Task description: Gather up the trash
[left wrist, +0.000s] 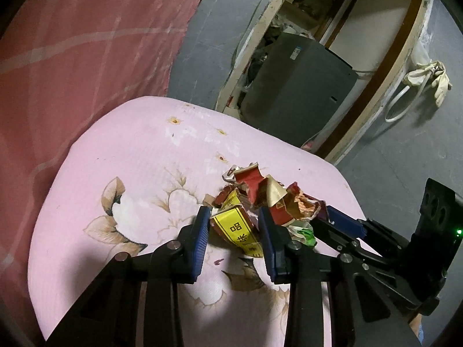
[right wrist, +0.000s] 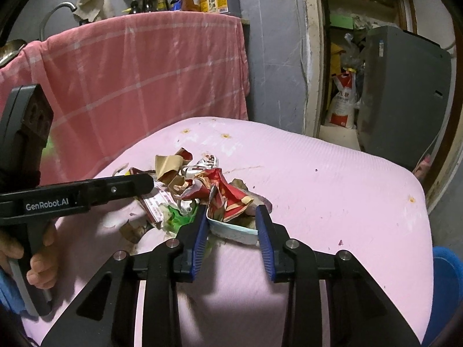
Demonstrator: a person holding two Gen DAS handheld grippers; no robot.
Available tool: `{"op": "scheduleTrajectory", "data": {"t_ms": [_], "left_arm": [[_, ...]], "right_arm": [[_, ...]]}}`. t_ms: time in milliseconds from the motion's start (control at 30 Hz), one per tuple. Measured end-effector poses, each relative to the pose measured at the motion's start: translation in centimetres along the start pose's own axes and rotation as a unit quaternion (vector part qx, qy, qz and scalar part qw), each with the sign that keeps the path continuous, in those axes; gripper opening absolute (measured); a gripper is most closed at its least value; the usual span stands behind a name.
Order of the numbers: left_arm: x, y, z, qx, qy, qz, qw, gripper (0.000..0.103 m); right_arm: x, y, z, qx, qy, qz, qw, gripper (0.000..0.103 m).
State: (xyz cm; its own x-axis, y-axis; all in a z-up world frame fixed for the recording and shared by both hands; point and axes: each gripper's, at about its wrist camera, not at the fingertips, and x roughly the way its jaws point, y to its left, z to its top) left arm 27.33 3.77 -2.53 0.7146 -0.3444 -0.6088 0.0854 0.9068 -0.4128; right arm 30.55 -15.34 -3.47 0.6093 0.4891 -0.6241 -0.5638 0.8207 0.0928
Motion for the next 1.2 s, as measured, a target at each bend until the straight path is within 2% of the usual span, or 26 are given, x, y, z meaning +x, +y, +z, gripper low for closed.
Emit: {"op": "scheduleTrajectory", "data": {"t_ms": [300, 667, 833, 933, 1033, 1200], "left_arm": [[-1.5, -0.5, -1.2, 0.008, -0.027, 0.016, 0.9995, 0.023], [-2.7, -1.1, -2.5, 0.020, -0.040, 0.022, 0.9988, 0.023], [-3.8, -1.8, -3.0, 0.039, -0.066, 0.037, 0.9963, 0.022], [-4.3, -3.2, -3.3, 0.076, -0.083, 0.052, 0.9922, 0.022], [-4.1, -4.3, -3.7, 0.099, -0.080, 0.049, 0.9907, 0.022], [-3.2, -4.5, -3.9, 0.089, -0.061, 0.028, 0.9938, 0.022]], "right_arm": [[-1.6, -0.4, -0.7, 0.014, -0.021, 0.006, 1.000, 0.030], [-3.7, -0.6, -1.7, 0.010, -0.026, -0.002, 1.000, 0.030], [-4.8, -1.4, -2.5, 0.022, -0.030, -0.009, 0.999, 0.030], [-5.6, -1.7, -2.7, 0.027, -0.037, -0.016, 0.999, 0.030], [-6.2, -2.0, -3.0, 0.026, -0.037, -0.033, 0.998, 0.030], [-6.6, -2.6, -3.8, 0.034, -0.032, -0.044, 0.998, 0.031]]}}
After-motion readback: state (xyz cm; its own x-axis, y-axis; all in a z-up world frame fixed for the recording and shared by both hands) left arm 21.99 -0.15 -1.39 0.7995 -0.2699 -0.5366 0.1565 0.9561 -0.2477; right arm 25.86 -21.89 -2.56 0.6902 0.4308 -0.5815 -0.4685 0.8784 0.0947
